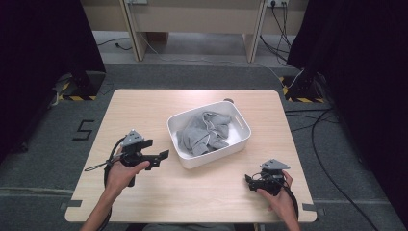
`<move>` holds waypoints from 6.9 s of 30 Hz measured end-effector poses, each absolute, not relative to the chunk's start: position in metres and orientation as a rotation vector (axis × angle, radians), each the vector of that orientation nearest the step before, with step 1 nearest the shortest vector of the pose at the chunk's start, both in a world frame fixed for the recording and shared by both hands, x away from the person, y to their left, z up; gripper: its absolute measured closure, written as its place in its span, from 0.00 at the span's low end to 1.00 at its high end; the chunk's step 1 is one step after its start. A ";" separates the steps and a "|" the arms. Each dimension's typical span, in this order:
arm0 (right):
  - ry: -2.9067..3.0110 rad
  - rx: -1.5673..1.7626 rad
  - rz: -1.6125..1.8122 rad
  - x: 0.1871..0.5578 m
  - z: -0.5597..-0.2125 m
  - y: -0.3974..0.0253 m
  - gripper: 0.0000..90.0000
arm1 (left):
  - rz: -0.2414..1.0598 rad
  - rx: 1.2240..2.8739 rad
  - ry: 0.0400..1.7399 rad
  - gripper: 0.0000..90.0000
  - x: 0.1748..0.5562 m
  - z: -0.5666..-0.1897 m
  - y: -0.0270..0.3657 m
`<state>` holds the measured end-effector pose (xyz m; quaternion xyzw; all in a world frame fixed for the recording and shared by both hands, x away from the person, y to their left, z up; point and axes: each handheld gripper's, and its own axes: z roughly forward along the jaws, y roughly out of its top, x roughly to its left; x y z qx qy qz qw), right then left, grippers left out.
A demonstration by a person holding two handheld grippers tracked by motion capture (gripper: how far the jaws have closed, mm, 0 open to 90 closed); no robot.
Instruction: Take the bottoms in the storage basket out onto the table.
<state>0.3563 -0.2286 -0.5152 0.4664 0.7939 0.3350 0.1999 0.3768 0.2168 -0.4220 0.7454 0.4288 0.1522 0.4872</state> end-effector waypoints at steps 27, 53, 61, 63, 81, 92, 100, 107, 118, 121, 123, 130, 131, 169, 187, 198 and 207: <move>2.218 1.309 0.935 0.357 -0.515 -0.228 0.16 | 0.343 1.897 0.941 0.16 0.427 -0.391 0.140; 2.218 1.310 0.936 0.357 -0.515 -0.228 0.16 | 0.326 1.943 0.971 0.16 0.477 -0.389 0.084; 2.217 1.305 0.939 0.357 -0.515 -0.228 0.16 | 0.344 1.980 0.985 0.16 0.489 -0.393 0.070; 2.217 1.305 0.937 0.357 -0.515 -0.228 0.16 | 0.349 1.981 1.015 0.16 0.494 -0.398 0.069; 2.217 1.307 0.939 0.357 -0.515 -0.228 0.16 | 0.387 2.035 1.145 0.16 0.517 -0.424 0.055; 2.219 1.304 0.942 0.357 -0.515 -0.228 0.16 | 0.426 2.083 1.203 0.16 0.527 -0.443 0.061; 2.221 1.307 0.940 0.357 -0.515 -0.228 0.16 | 0.413 2.102 1.212 0.16 0.532 -0.451 0.058; 2.221 1.307 0.941 0.357 -0.515 -0.228 0.16 | 0.416 2.113 1.252 0.16 0.538 -0.458 0.060; 2.221 1.305 0.939 0.357 -0.515 -0.228 0.16 | 0.454 2.144 1.302 0.16 0.539 -0.467 0.060; 2.221 1.304 0.939 0.357 -0.515 -0.228 0.16 | 0.434 2.133 1.315 0.15 0.540 -0.471 0.061; 2.223 1.302 0.941 0.357 -0.515 -0.228 0.16 | 0.415 2.125 1.325 0.15 0.541 -0.475 0.062; 2.226 1.301 0.941 0.357 -0.515 -0.227 0.16 | 0.485 2.233 1.296 0.25 0.542 -0.477 0.055; 2.227 1.298 0.941 0.357 -0.515 -0.227 0.16 | 0.497 2.243 1.287 0.29 0.542 -0.477 0.054; 2.229 1.287 0.944 0.357 -0.515 -0.227 0.17 | 0.326 2.266 0.977 0.67 0.512 -0.446 0.032; 2.230 1.290 0.945 0.357 -0.515 -0.227 0.16 | 0.346 2.149 1.147 0.23 0.527 -0.438 0.045; 2.234 1.285 0.945 0.357 -0.515 -0.227 0.17 | 0.223 2.138 1.250 0.17 0.538 -0.467 0.045; 2.233 1.288 0.944 0.357 -0.515 -0.227 0.17 | 0.194 2.160 1.271 0.27 0.540 -0.483 0.043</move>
